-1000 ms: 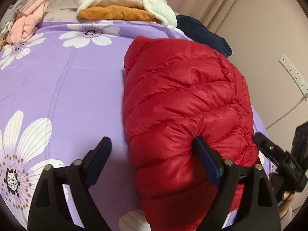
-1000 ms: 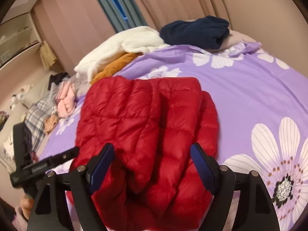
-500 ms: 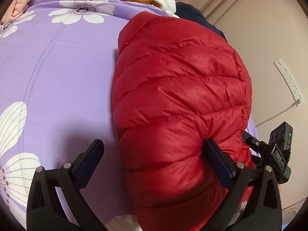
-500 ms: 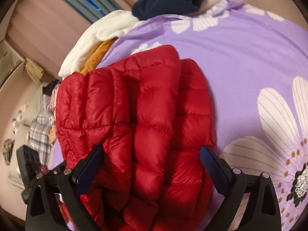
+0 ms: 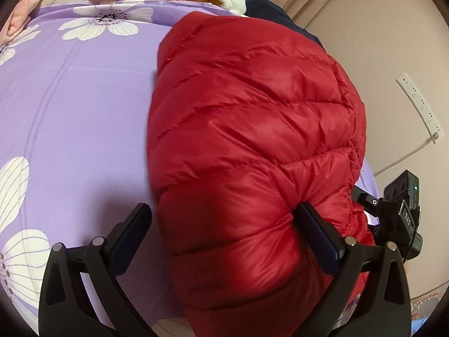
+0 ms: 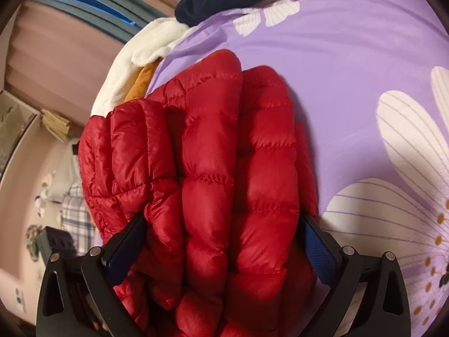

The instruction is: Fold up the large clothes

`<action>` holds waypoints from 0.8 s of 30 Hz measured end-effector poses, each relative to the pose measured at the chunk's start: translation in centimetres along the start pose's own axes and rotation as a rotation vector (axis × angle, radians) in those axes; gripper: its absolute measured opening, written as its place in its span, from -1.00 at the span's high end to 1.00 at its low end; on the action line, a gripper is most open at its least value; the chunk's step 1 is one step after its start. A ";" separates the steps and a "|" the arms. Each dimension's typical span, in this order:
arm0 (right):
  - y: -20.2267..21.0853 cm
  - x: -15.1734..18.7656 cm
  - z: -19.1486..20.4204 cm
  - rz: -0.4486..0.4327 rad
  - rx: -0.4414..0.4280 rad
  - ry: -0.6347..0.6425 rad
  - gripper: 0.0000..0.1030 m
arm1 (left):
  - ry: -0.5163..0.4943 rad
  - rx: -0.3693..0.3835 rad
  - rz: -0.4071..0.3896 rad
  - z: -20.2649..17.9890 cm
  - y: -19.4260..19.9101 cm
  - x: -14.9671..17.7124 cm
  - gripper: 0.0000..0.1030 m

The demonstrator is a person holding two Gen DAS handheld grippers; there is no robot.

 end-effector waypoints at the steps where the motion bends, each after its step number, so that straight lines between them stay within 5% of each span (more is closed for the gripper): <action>1: -0.2 -0.1 0.0 0.009 -0.015 -0.002 -0.96 | -0.003 0.003 0.003 -0.2 0.0 0.1 -1.00; 9: -0.3 0.0 0.4 -0.008 -0.053 0.004 -0.93 | -0.041 -0.011 0.001 -1.4 -0.5 0.1 -0.99; 24: 0.1 0.9 2.6 -0.074 -0.083 0.078 -0.02 | -0.088 -0.051 -0.058 -2.2 1.0 0.8 -0.56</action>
Point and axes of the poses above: each gripper's, at about its wrist camera, not at the fingertips, and y roughly against the way its jaws point, z to its left, x to its underside, the point moved 7 cm from there along -y, roughly the way its jaws point, and after that the axes turned 13 degrees about z, right-handed, at the moved point
